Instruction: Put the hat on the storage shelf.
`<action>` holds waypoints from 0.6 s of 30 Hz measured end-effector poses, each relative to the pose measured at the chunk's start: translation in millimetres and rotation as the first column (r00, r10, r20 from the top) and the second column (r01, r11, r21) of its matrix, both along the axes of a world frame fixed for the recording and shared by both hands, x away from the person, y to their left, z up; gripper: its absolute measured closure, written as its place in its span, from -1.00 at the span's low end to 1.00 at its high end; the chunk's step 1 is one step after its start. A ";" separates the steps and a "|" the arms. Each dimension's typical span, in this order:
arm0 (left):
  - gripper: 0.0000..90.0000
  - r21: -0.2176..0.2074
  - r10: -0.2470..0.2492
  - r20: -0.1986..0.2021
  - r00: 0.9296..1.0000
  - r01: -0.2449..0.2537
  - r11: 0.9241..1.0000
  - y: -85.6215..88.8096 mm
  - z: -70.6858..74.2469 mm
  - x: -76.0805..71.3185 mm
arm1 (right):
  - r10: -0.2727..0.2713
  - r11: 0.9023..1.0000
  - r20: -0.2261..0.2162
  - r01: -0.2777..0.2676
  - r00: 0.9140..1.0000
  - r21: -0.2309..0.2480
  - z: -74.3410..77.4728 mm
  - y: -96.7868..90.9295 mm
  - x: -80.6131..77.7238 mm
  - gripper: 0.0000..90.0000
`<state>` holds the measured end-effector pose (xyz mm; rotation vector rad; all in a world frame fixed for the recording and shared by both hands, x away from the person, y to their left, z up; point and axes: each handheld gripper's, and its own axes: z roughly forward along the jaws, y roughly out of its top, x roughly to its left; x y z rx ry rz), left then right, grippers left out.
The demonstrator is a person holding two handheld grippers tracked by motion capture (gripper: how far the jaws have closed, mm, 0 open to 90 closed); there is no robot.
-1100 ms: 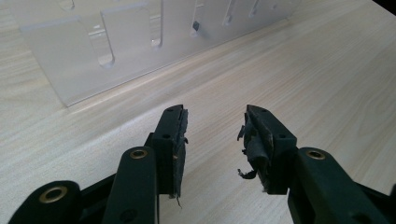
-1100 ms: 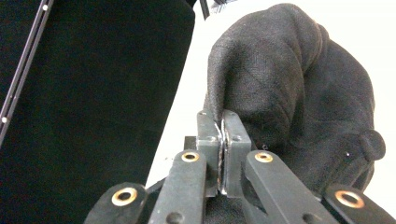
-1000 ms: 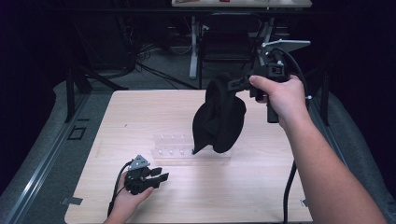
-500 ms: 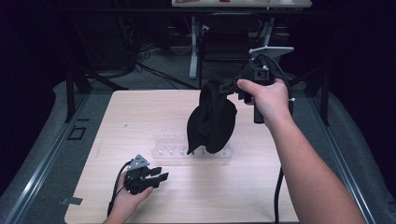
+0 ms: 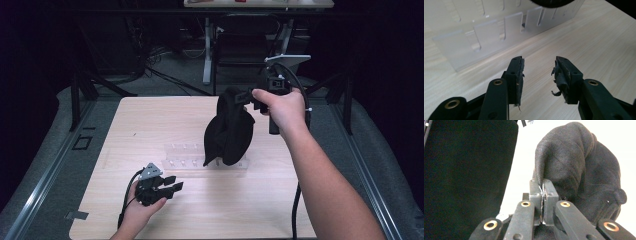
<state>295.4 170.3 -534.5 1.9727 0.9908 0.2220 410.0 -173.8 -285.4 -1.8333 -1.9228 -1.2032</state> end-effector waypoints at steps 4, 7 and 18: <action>0.28 0.000 -0.009 0.032 0.999 0.009 1.000 -7.5 6.9 0.9 | -0.009 1.000 -0.002 0.009 1.000 0.007 -3.3 -0.2 1.4 0.96; 0.28 0.000 -0.026 0.052 0.998 0.026 1.000 -17.8 16.3 3.7 | -0.004 1.000 -0.006 0.004 1.000 0.020 -6.1 0.0 2.3 0.96; 0.29 0.008 -0.048 0.102 0.994 0.047 0.999 -42.6 32.3 14.6 | 0.020 0.998 0.012 -0.021 1.000 0.062 -8.5 12.4 3.4 0.96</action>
